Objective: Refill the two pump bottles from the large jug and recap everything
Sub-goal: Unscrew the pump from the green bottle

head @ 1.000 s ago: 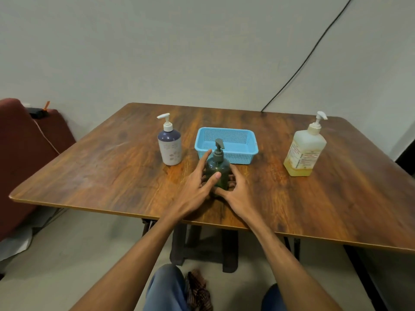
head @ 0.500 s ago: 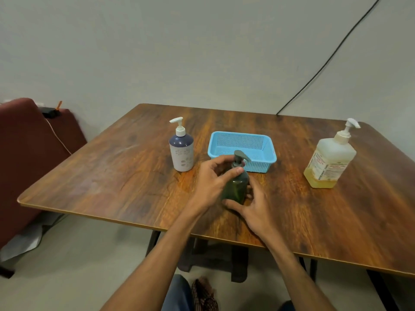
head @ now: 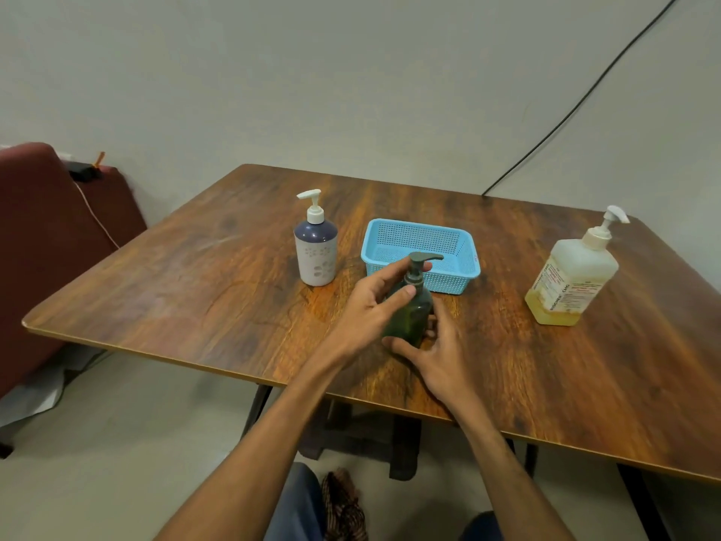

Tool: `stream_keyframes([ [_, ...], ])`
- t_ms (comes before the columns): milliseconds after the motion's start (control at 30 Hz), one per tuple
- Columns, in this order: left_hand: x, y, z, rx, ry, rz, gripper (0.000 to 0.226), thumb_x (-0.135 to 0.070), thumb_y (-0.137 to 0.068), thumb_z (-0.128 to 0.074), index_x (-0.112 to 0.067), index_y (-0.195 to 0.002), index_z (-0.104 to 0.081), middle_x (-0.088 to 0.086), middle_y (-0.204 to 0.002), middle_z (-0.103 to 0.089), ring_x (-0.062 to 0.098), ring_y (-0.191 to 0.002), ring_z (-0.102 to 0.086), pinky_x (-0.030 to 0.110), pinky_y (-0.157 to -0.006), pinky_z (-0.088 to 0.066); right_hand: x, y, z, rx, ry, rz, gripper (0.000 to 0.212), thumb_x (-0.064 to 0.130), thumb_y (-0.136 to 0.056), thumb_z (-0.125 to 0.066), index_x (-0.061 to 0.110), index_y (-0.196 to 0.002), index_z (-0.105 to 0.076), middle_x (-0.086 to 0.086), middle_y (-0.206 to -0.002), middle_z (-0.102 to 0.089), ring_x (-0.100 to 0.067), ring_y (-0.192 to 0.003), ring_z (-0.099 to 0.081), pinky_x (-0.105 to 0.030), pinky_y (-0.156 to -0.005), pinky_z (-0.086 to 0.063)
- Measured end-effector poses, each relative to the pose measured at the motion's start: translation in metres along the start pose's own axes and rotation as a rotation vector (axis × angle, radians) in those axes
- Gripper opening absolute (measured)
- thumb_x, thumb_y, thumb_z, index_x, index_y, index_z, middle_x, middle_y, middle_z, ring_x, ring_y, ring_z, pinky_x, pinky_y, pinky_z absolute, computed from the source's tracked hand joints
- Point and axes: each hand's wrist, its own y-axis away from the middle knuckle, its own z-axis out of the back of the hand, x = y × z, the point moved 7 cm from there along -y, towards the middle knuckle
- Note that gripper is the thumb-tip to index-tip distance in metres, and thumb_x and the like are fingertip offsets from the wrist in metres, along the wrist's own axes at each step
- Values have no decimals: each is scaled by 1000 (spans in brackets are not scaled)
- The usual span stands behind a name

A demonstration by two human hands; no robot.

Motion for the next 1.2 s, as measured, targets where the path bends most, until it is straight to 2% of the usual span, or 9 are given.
stream_keyframes([
  [100, -1, -3, 9, -146, -29, -37, 39, 4, -91, -69, 2, -128, -63, 14, -127, -70, 22, -120, -67, 36, -103, -54, 2, 1, 1, -3, -4, -8, 77, 9, -78, -85, 38, -135, -43, 21, -129, -55, 15, -113, -54, -4, -85, -46],
  [200, -6, -6, 8, -203, -111, -75, 44, -6, -80, -83, -4, -120, -65, 7, -122, -71, 19, -112, -70, 39, -98, -57, 2, 2, 1, -13, 23, 3, 79, 12, -79, -84, 50, -131, -40, 27, -129, -52, 18, -114, -51, -2, -85, -44],
  [400, -2, -2, -5, 64, -79, -12, 52, -16, -97, -65, -13, -147, -50, -3, -142, -61, 5, -134, -54, 24, -111, -45, -3, 2, 1, -31, 51, -13, 81, 25, -78, -86, 55, -136, -39, 25, -136, -53, 3, -126, -51, -21, -99, -49],
  [500, -2, -5, 4, -41, -43, -44, 40, -3, -97, -63, -3, -137, -58, 8, -130, -69, 16, -126, -63, 36, -109, -50, -4, 2, 1, -27, 45, -20, 81, 22, -77, -87, 62, -130, -40, 26, -132, -54, 0, -123, -54, -24, -98, -51],
  [600, -7, -9, 11, -216, -110, -82, 38, -6, -84, -80, -2, -121, -69, 7, -119, -74, 16, -113, -71, 46, -101, -56, -4, 1, 2, -23, 43, -28, 83, 21, -77, -86, 65, -129, -39, 26, -133, -53, 3, -122, -54, -20, -95, -50],
  [800, -10, -4, 10, -382, -163, -159, 39, -20, -72, -92, -7, -104, -73, 1, -106, -77, 13, -102, -74, 41, -89, -62, -1, 2, 1, -16, 35, -36, 83, 19, -78, -86, 69, -123, -38, 45, -122, -50, 12, -118, -52, -6, -87, -46],
  [900, -9, -5, 6, -381, -165, -161, 45, -21, -70, -93, -8, -107, -70, 0, -106, -75, 12, -100, -72, 35, -88, -61, -1, 2, 2, -32, 49, -24, 86, 22, -78, -86, 73, -124, -35, 40, -126, -49, 9, -119, -52, -8, -89, -46],
  [1067, -2, -3, -4, -155, -128, -79, 46, -23, -93, -73, -12, -136, -61, -5, -130, -67, 4, -123, -62, 22, -98, -53, -2, 2, 0, -26, 28, -23, 85, 20, -78, -86, 58, -135, -36, 19, -138, -52, 3, -124, -52, -17, -93, -50],
  [1200, 1, -1, 2, -160, -121, -104, 38, -11, -100, -59, -7, -138, -60, 7, -134, -67, 16, -128, -61, 36, -107, -52, -2, 1, 1, -10, -4, -9, 77, 13, -77, -86, 43, -135, -43, 20, -130, -57, 2, -118, -57, -13, -88, -50],
])
